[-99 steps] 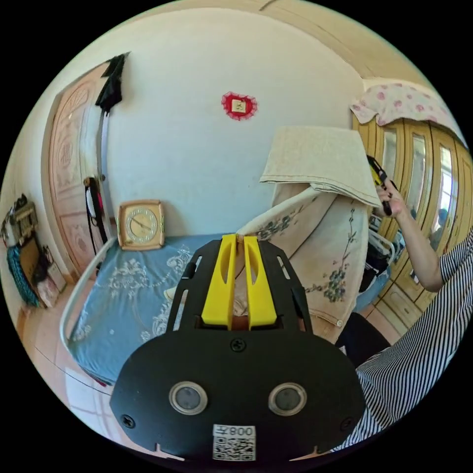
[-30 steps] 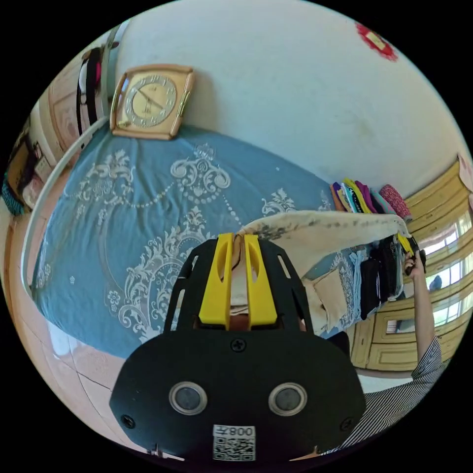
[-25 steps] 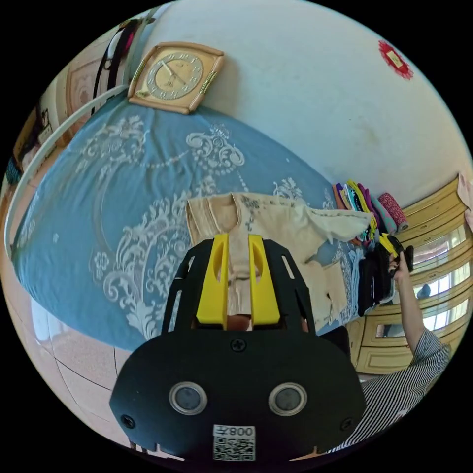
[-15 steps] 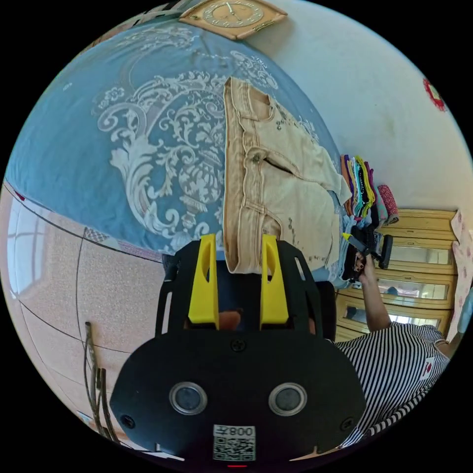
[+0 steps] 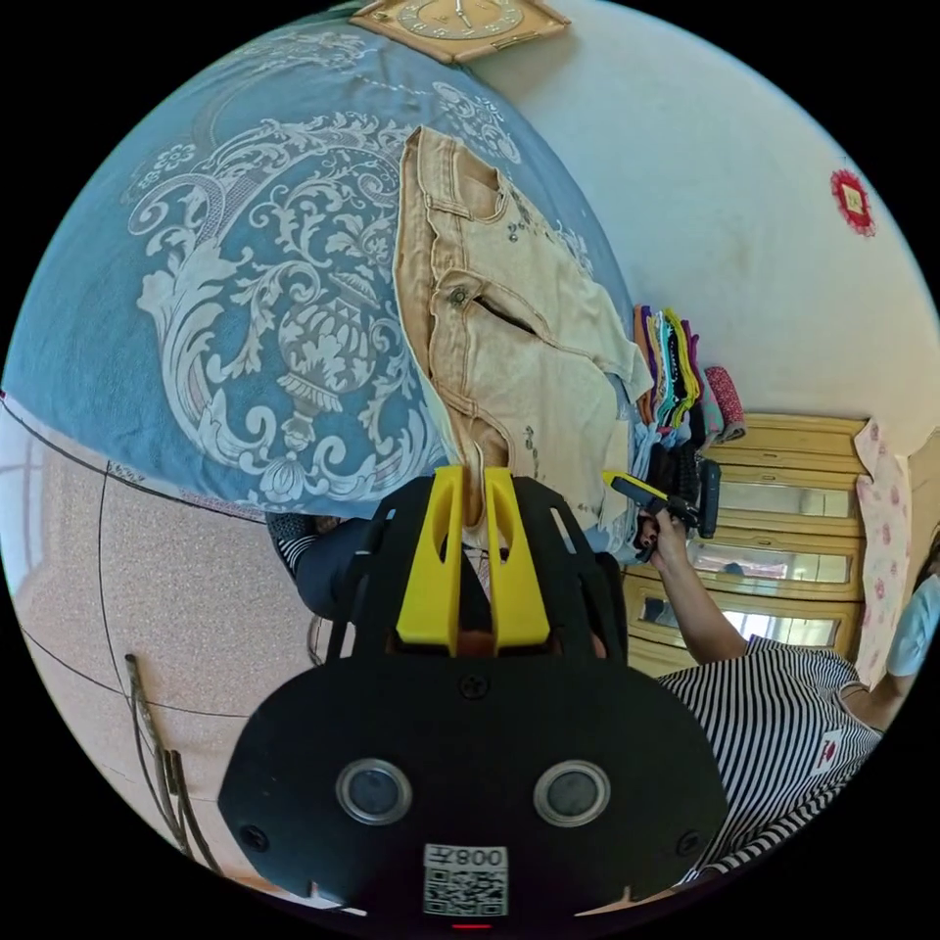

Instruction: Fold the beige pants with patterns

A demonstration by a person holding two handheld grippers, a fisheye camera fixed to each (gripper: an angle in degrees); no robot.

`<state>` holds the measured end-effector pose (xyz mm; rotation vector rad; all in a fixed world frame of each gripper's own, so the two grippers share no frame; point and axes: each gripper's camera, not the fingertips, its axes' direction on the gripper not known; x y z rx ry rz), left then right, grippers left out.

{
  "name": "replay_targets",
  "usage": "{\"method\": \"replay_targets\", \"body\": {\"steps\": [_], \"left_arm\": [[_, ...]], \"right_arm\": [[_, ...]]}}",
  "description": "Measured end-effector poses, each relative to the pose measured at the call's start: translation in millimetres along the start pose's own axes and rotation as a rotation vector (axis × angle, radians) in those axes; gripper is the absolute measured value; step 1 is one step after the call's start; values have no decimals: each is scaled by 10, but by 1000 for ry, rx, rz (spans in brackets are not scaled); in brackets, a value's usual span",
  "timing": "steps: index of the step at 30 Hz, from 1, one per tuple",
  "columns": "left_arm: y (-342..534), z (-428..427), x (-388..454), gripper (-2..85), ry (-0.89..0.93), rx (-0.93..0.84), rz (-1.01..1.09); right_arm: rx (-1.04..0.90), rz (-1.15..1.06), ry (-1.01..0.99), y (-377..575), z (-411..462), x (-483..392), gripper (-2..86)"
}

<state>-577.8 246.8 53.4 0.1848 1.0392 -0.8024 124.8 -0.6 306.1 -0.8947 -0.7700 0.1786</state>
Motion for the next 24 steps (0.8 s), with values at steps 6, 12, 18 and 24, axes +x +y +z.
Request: {"method": "replay_targets", "body": {"steps": [6,12,18,24], "left_arm": [[2,-310,-248,46,90,47,-30],[-26,-442,-469,105,196,58,-62],[-85,-404,-574,91,129,-31,-83],[-190,-505,-501,38,88,-16,-51]], "right_arm": [[1,29,1,36,-18,-115,71],[-3,34,9,58,-177,-142,81],[-6,58,-61,92,-374,-108,110],[-61,26,69,54,-540,-196,85]]}}
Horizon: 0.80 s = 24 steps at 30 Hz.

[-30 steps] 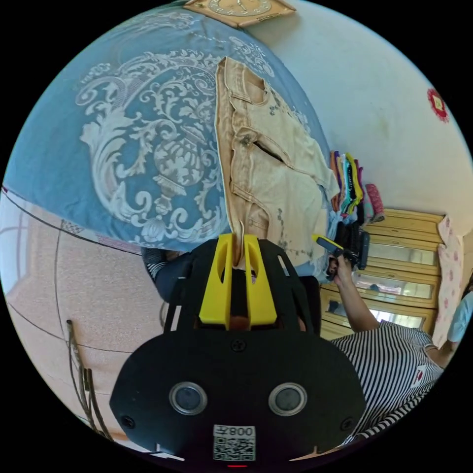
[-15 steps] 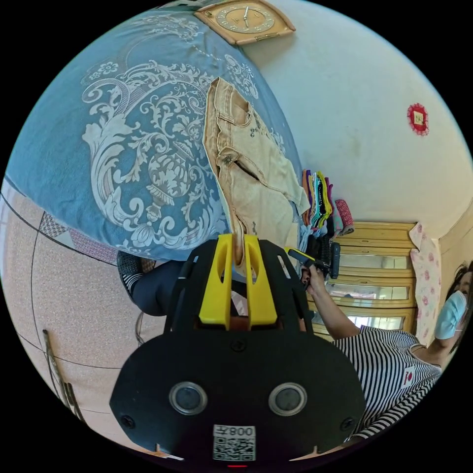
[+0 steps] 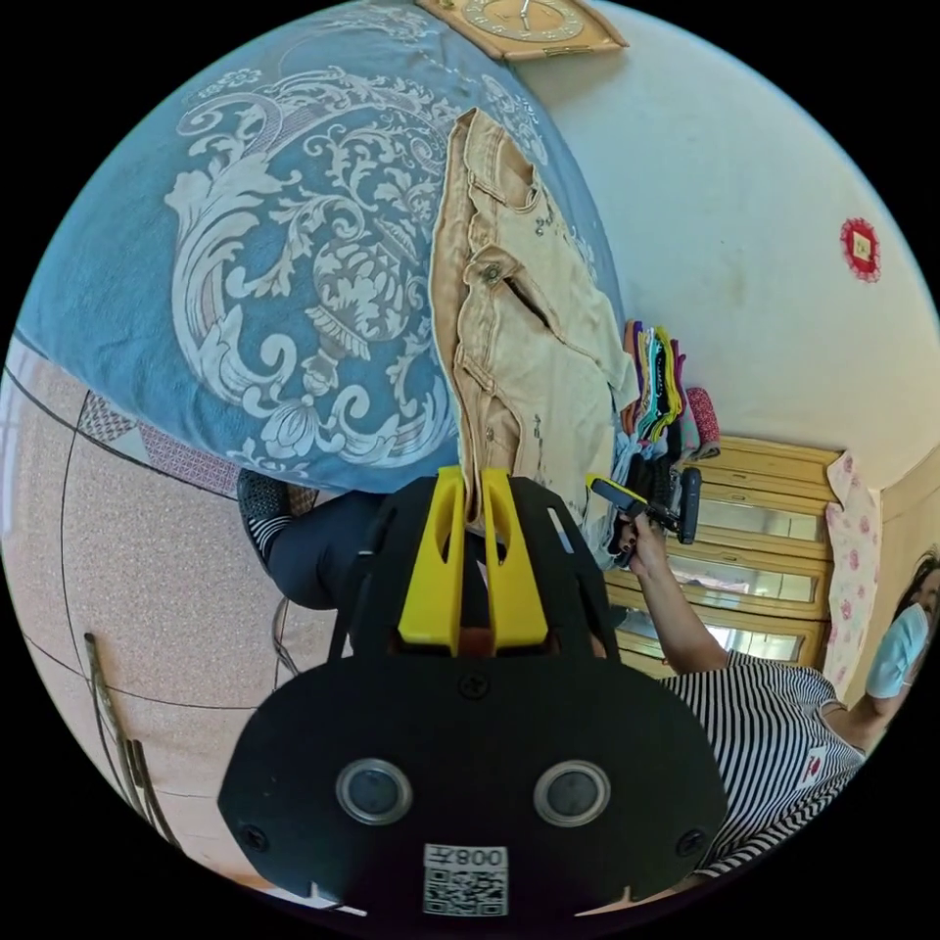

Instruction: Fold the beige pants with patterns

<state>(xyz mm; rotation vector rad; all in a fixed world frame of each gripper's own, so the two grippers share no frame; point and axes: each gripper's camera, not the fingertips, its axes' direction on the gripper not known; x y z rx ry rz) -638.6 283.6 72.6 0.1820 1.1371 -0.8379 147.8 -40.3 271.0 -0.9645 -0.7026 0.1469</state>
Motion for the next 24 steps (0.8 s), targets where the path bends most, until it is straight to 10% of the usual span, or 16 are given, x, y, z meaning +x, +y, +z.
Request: {"method": "replay_targets", "body": {"steps": [9,24], "left_arm": [[-214,-838,282,31,36,191,121],[-356,-421,101,56,-187,216,-107]], "right_arm": [[118,26,-371,325,-1200,686,12],[20,540,-269,1586,-1626,2412,0]]}}
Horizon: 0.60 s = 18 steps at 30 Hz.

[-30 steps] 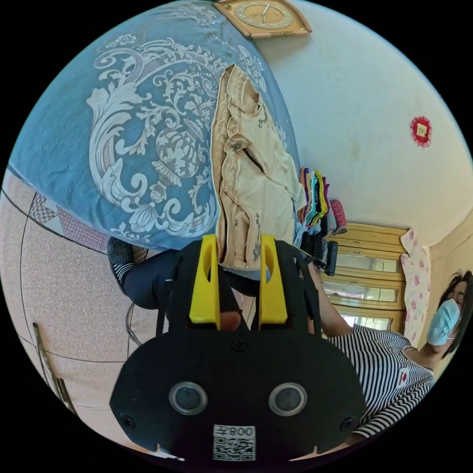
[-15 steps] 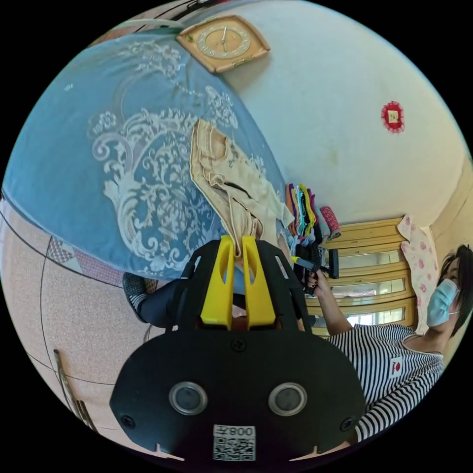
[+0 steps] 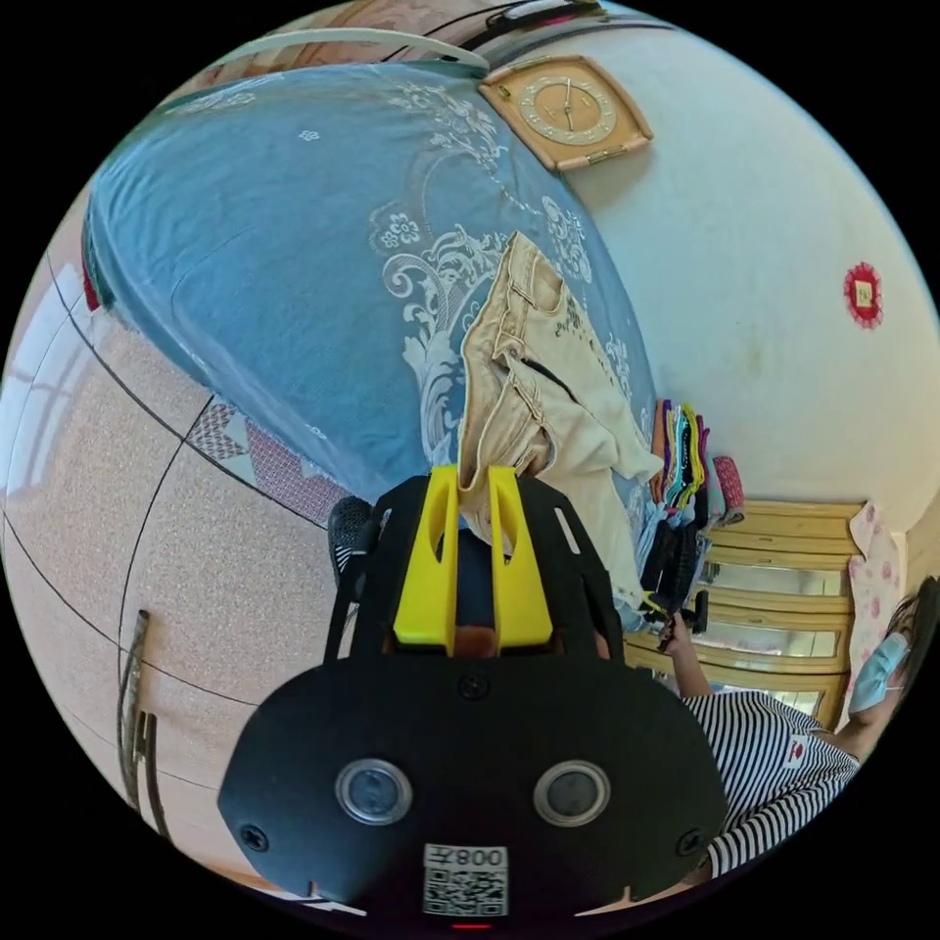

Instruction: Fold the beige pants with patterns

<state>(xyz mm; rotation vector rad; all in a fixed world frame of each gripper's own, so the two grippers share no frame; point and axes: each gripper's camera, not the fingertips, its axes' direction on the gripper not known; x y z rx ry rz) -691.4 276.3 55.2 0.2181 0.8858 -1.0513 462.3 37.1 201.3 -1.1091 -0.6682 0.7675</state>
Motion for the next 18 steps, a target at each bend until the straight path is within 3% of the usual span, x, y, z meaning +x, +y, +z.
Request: {"method": "replay_targets", "body": {"steps": [4,13,18], "left_arm": [[-23,133,387,62,-121,64,65],[-412,1010,1671,83,-411,101,331],[-652,1442,2291,80,-435,197,468]], "right_arm": [[126,43,-52,119,-427,146,2],[222,-181,-106,-390,-834,-650,32],[247,-234,26,-1065,-966,-1048,52]]}}
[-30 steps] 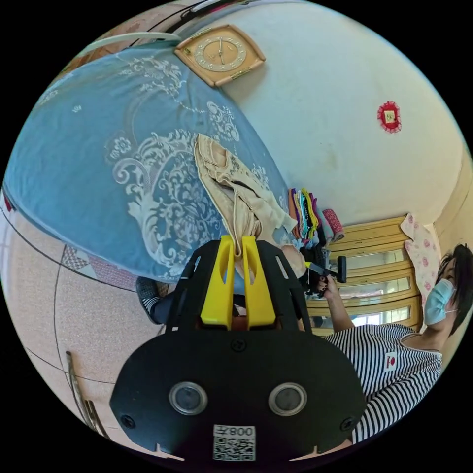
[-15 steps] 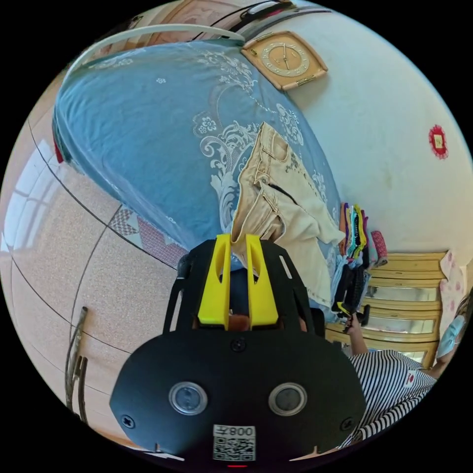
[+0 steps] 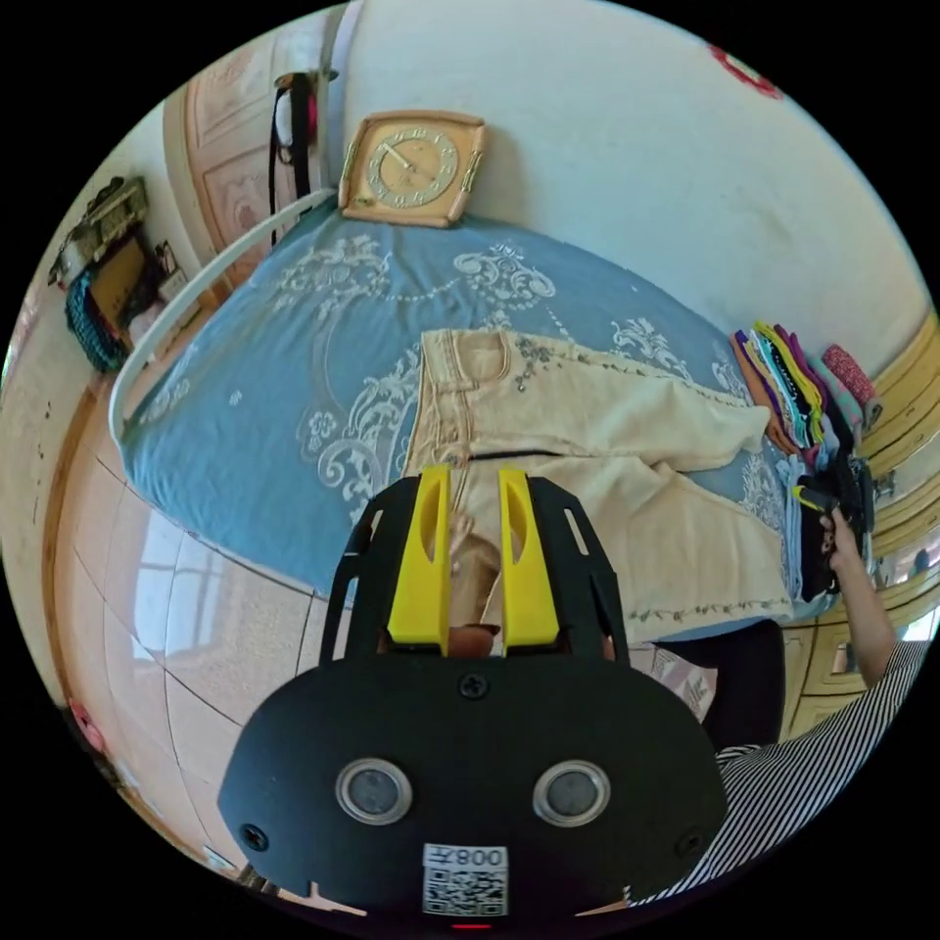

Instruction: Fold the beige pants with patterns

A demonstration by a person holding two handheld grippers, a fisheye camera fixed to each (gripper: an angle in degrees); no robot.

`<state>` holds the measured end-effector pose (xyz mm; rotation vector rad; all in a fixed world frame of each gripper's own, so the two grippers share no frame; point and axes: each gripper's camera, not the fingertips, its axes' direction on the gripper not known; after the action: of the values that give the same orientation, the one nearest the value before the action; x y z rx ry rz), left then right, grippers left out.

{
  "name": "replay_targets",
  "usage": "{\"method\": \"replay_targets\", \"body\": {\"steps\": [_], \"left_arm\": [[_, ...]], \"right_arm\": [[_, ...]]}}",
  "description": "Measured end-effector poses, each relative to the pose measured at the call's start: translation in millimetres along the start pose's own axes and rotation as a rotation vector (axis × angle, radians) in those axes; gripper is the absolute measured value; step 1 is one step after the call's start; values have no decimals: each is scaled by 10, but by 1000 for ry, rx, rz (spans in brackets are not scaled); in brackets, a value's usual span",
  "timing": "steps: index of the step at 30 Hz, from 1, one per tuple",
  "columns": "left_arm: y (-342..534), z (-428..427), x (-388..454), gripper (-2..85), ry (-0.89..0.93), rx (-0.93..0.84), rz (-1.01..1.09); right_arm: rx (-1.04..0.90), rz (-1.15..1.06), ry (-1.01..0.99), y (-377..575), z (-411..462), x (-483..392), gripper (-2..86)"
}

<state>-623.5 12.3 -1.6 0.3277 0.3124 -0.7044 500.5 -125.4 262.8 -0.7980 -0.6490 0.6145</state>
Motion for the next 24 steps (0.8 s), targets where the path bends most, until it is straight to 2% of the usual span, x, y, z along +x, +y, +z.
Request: {"method": "replay_targets", "body": {"steps": [5,11,15,19,24], "left_arm": [[-650,828,558,87,121,-112,110],[-1619,1927,1144,90,101,-212,171],[-2085,2543,1359,78,19,-285,169],[-2250,2755,1489,32,18,-255,216],[-2450,2810,1711,9,-20,-188,245]], "right_arm": [[-9,-5,73,-817,20,-21,87],[-48,-23,154,-1352,58,31,96],[-101,-39,165,-1525,163,14,89],[-82,-66,194,-1587,82,-36,69],[-160,-98,133,-1679,-108,-11,28]]}}
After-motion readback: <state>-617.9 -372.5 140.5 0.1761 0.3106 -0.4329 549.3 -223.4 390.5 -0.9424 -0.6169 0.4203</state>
